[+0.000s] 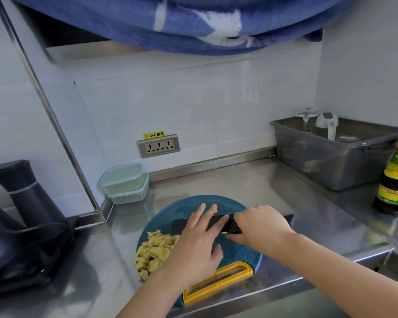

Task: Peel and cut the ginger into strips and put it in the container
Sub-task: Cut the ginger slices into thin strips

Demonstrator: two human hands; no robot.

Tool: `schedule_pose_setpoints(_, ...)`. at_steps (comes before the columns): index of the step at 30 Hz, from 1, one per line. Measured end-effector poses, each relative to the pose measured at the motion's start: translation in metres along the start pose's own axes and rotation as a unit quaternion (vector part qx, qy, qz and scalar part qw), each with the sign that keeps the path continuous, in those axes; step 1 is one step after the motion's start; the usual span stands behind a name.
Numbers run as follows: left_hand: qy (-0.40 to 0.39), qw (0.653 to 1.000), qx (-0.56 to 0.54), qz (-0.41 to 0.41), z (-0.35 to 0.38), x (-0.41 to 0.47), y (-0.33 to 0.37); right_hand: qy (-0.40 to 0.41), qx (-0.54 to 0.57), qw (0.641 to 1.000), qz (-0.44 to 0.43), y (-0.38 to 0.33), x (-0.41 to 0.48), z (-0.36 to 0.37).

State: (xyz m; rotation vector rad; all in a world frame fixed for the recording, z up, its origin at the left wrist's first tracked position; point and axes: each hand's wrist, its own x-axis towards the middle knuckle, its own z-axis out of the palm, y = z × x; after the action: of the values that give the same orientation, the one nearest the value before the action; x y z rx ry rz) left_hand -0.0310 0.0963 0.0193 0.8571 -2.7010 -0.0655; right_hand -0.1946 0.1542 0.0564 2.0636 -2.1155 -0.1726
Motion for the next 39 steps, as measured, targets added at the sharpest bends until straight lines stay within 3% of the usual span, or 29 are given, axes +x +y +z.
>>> schedule_pose_setpoints(4, -0.003, 0.996, 0.038, -0.075, 0.001, 0.004, -0.018, 0.006, 0.016, 0.999, 0.046, 0.013, -0.002, 0.003)
schedule_pose_setpoints(7, -0.01, 0.993, -0.01, -0.119, 0.002, 0.009, -0.029, 0.011, 0.054, 0.993, 0.1, 0.026, -0.003, 0.008)
schedule_pose_setpoints(12, 0.047, 0.987, -0.051, -0.142, 0.009, 0.029, -0.033, 0.001, 0.156, 0.97, 0.185, 0.042, 0.006, 0.03)
schedule_pose_setpoints(15, 0.032, 0.987, -0.063, -0.147, 0.019, 0.045, -0.032, -0.023, 0.213, 0.953, 0.213, 0.049, 0.013, 0.043)
schedule_pose_setpoints(21, -0.071, 0.989, -0.11, -0.063, 0.035, 0.076, -0.018, -0.061, 0.278, 0.931, 0.228, 0.053, 0.024, 0.061)
schedule_pose_setpoints(27, -0.093, 0.987, -0.123, -0.052, 0.041, 0.092, -0.016, -0.059, 0.261, 0.94, 0.213, 0.052, 0.029, 0.072)
schedule_pose_setpoints(31, -0.021, 0.989, -0.125, -0.07, 0.034, 0.089, -0.018, -0.072, 0.263, 0.94, 0.205, 0.053, 0.034, 0.073)
schedule_pose_setpoints(34, 0.037, 0.995, -0.054, -0.072, 0.029, 0.079, -0.025, -0.074, 0.251, 0.944, 0.199, 0.051, 0.035, 0.074)
schedule_pose_setpoints(39, 0.016, 0.998, -0.003, -0.054, 0.038, 0.058, -0.02, -0.069, 0.222, 0.953, 0.197, 0.048, 0.034, 0.072)
